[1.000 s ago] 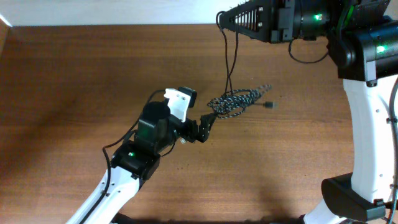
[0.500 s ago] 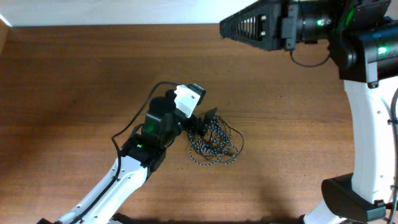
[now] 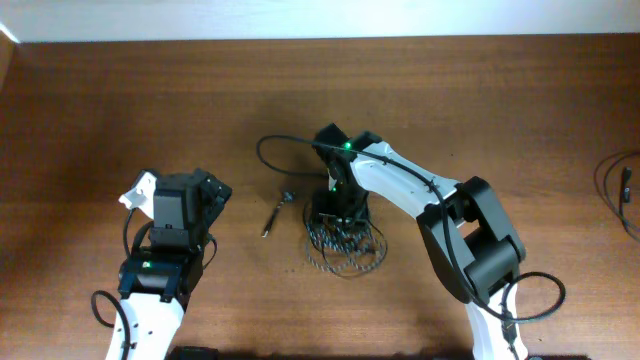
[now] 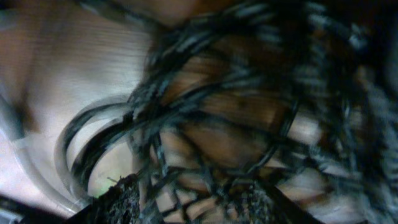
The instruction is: Untangle cables
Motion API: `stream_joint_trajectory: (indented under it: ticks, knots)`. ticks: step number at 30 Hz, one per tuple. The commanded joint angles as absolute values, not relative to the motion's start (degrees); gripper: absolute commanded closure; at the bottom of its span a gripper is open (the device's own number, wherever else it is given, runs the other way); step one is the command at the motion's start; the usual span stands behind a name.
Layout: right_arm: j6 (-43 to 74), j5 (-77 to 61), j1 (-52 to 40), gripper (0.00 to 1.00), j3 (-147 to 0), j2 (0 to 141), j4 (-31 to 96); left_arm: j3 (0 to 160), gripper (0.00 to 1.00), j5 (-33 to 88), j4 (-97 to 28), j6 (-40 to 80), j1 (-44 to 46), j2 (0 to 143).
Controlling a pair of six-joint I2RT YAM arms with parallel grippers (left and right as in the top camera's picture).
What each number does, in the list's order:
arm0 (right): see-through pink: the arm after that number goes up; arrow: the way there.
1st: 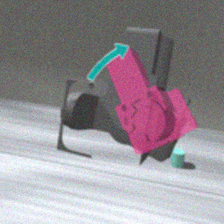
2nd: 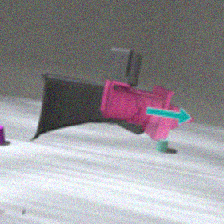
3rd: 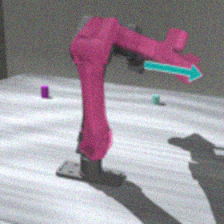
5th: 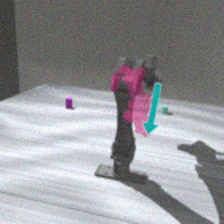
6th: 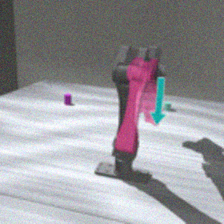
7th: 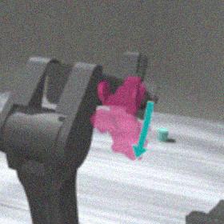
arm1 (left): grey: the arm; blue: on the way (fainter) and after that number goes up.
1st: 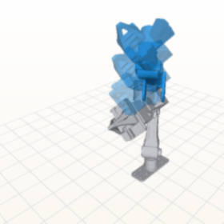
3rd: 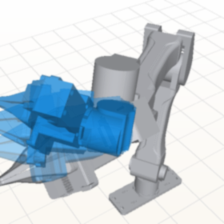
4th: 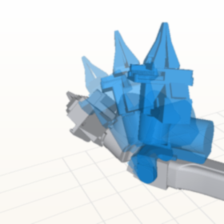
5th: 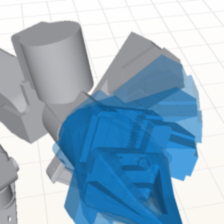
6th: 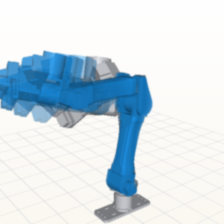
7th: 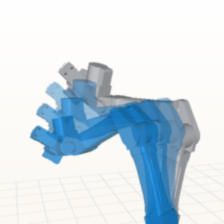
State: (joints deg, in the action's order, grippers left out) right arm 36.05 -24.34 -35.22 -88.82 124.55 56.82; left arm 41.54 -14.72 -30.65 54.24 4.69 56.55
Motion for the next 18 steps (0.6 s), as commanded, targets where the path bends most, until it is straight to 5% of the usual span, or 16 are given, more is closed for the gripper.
stream_joint_trajectory:
  ticks: [1,2,8,10,11,12,13,16,18]
  knots:
    - [40.9,-21.9,-35.6,0.79,-84.5,124.1,52.4,41.5,0.01,-14.3,-30.7,54.8,4.3,56.3]
    - [39.6,-21.1,-35.0,0.96,-84.9,123.8,53.0,41.5,0.01,-14.3,-30.7,54.8,4.3,56.3]
    - [16.6,-22.3,-30.0,0.96,-111.6,105.6,62.3,41.5,0.01,-14.2,-30.9,54.8,4.3,56.3]
    - [14.9,-25.3,-30.0,0.96,-114.0,98.0,58.0,41.5,0.01,0.8,-26.1,49.1,4.3,56.3]
    - [14.9,-25.8,-30.0,0.96,-114.0,97.0,58.0,41.5,0.01,14.2,-17.8,34.3,4.3,56.3]
    - [5.8,-32.8,-30.0,0.96,-114.0,97.0,59.1,41.5,0.01,31.9,-9.8,16.2,4.3,56.3]
    - [-8.5,-39.5,-29.9,0.96,-114.0,97.0,64.1,41.5,0.01,32.0,-9.5,13.1,4.3,56.3]
    - [-37.5,-39.8,-29.9,0.96,-113.9,97.1,78.1,41.5,0.00,29.8,-6.9,13.2,4.3,56.3]
    - [-44.4,-31.8,-29.9,0.96,-113.9,97.1,80.8,41.5,0.01,32.9,-3.0,13.1,4.3,56.3]
